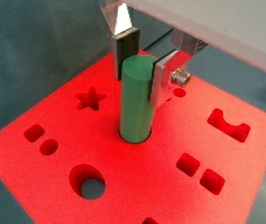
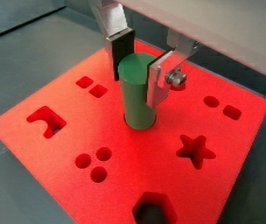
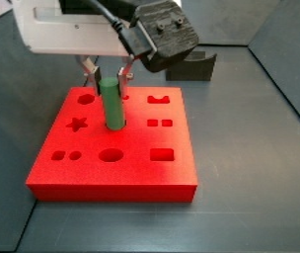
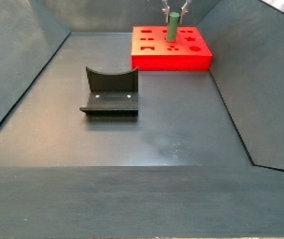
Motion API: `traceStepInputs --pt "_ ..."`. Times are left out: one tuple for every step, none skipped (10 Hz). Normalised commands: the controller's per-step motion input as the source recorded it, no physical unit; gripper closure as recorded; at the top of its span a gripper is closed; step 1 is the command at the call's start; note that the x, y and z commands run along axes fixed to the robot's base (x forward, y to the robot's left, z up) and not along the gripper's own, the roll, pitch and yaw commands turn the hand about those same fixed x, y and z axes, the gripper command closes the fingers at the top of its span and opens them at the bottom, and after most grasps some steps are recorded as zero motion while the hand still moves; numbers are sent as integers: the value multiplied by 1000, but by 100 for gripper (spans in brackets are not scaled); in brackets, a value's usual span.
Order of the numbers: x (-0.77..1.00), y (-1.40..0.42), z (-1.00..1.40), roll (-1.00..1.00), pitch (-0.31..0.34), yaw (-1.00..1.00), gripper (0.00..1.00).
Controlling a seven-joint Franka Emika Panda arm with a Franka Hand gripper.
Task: Pick up the round object. Move up. Move to above the board. Insert the round object.
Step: Insert the round object.
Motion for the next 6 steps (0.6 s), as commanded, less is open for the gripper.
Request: traceStepInputs --pt "-223 -374 -463 409 -194 106 100" --pt "-211 -400 -491 391 -194 94 100" --pt "0 -149 -803 259 -101 40 100" --pt "0 0 -1000 151 -37 6 100" --pt "51 0 -1000 71 -27 0 100" --pt "197 0 -1000 36 0 0 100"
